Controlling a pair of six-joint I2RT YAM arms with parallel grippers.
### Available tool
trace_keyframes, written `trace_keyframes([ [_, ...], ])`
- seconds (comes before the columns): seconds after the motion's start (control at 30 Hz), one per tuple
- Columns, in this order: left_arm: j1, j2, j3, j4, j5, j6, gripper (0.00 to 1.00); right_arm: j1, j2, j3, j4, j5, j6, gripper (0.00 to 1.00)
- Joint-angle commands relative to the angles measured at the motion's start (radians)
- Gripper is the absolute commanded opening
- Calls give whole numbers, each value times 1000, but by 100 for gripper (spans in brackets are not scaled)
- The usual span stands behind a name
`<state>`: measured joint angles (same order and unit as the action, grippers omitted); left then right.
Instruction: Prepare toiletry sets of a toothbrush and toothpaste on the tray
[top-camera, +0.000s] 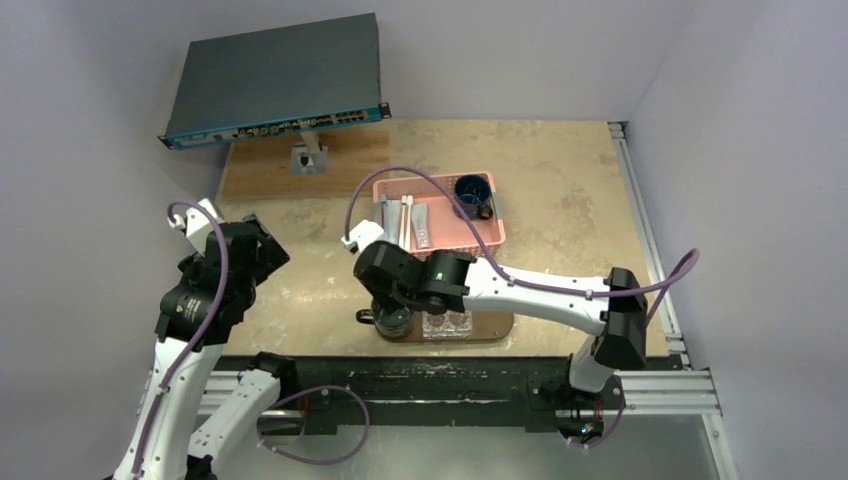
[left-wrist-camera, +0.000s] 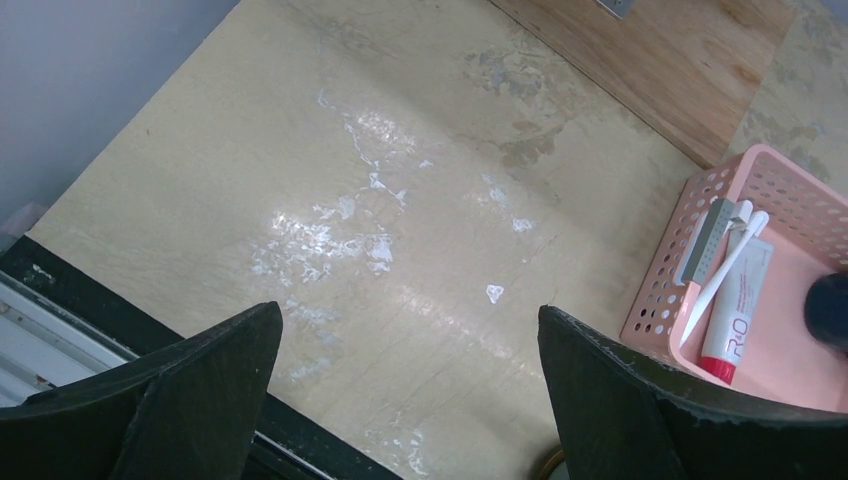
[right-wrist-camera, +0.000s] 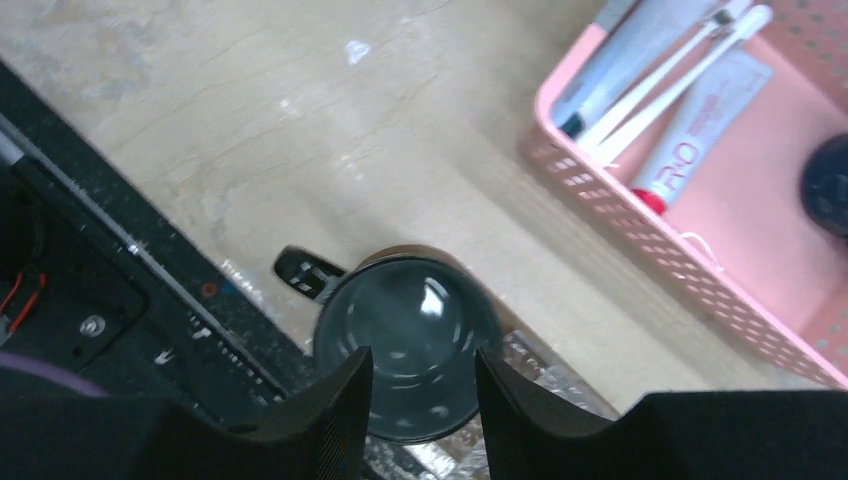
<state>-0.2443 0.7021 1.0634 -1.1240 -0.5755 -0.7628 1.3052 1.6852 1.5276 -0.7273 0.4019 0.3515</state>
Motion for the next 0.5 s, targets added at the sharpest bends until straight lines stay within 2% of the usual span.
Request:
trace_keyframes([
  [0.0,8,5,8,49,38,40,100,-97,-75,41,-30,53,9,44],
  [0.17,8,10,-1,79,97,84,100,-203,-104,48,-8,59,-39,45],
  [0.3,10,16,-5,94,124,103,100,-342,-116,33,64,35,-89,48],
  [0.47,10,20,-11,103,140,111,100,-429,-85,59,118,2,-126,48],
])
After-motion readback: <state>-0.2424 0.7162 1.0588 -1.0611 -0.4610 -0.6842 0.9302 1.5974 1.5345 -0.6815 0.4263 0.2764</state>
